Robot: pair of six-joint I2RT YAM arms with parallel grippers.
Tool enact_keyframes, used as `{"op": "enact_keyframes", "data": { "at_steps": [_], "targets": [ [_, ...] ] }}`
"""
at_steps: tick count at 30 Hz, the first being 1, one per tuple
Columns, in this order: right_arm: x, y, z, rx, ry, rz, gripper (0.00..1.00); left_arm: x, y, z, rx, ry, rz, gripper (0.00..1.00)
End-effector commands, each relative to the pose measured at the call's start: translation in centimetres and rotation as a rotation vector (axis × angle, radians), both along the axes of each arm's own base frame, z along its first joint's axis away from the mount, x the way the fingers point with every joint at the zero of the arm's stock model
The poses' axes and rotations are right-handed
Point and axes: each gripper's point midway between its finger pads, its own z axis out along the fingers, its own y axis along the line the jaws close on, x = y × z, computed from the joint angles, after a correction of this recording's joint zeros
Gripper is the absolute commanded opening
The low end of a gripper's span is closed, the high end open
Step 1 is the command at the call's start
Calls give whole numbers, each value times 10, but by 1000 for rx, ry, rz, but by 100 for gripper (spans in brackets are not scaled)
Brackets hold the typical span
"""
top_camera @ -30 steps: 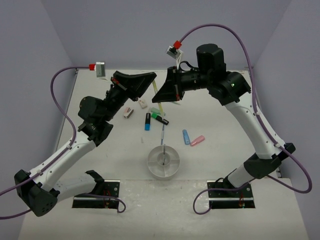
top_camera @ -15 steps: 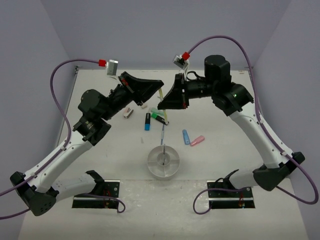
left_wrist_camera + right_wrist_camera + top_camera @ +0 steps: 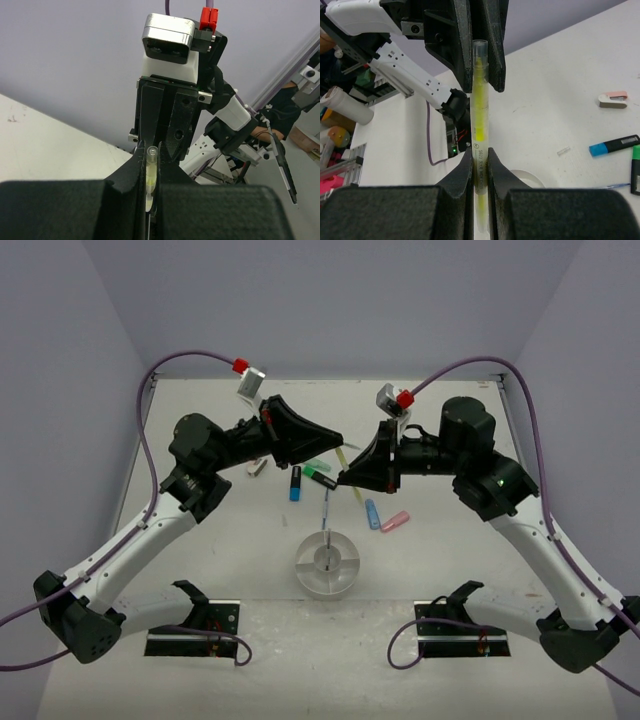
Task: Sort the stationery into containers
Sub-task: Close the pen cap on the pen.
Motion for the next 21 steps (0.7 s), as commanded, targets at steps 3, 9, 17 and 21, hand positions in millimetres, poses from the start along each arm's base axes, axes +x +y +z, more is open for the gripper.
{"op": "enact_keyframes", "data": {
  "at_steps": [3, 9, 17, 21],
  "targets": [
    [50, -10, 44, 86, -201, -245, 0, -51, -7, -25, 70, 59, -237, 0],
    [64, 0, 96, 147, -271, -243, 0, -61, -25, -67, 142, 136, -199, 0],
    [82, 14, 103, 148, -263, -229, 0, -82, -25, -95, 185, 179, -174, 0],
    [72, 12, 57, 99, -191, -197, 22, -55, -11, -71, 256, 54, 35, 0]
  ]
}}
